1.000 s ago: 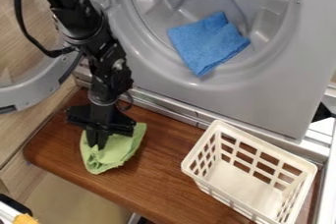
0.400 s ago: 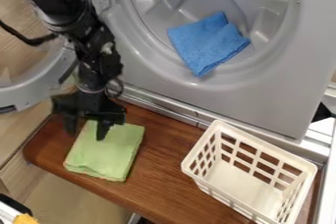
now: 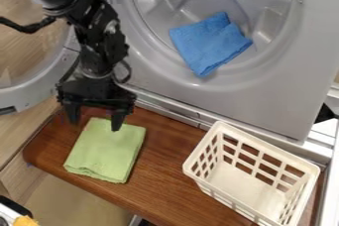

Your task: Move the yellow cloth out of the laundry basket

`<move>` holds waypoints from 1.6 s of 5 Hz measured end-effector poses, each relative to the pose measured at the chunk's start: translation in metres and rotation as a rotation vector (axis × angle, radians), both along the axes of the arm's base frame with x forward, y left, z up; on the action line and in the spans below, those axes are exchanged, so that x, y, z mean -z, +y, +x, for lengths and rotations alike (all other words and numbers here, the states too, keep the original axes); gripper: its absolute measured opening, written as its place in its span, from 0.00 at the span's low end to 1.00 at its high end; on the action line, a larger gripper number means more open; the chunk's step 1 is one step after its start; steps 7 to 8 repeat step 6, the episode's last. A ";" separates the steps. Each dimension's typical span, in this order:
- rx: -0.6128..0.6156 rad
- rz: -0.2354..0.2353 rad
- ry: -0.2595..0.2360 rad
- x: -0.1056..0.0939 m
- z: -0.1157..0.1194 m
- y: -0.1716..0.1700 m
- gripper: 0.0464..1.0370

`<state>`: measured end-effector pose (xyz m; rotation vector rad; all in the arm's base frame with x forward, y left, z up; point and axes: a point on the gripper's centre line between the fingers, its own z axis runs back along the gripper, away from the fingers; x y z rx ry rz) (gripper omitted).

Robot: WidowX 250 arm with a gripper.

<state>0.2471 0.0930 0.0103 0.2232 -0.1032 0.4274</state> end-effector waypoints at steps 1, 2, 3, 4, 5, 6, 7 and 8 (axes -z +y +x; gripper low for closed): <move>0.079 -0.024 0.038 -0.006 0.009 -0.028 0.96; 0.180 -0.041 0.097 -0.015 0.014 -0.064 0.96; 0.243 -0.078 0.082 -0.036 0.019 -0.091 0.96; 0.276 -0.087 0.086 -0.057 0.017 -0.122 0.96; 0.330 -0.142 0.077 -0.068 0.015 -0.165 0.96; 0.366 -0.172 0.087 -0.076 0.017 -0.210 0.96; 0.366 -0.172 0.087 -0.076 0.017 -0.210 0.96; 0.366 -0.172 0.087 -0.076 0.017 -0.210 0.96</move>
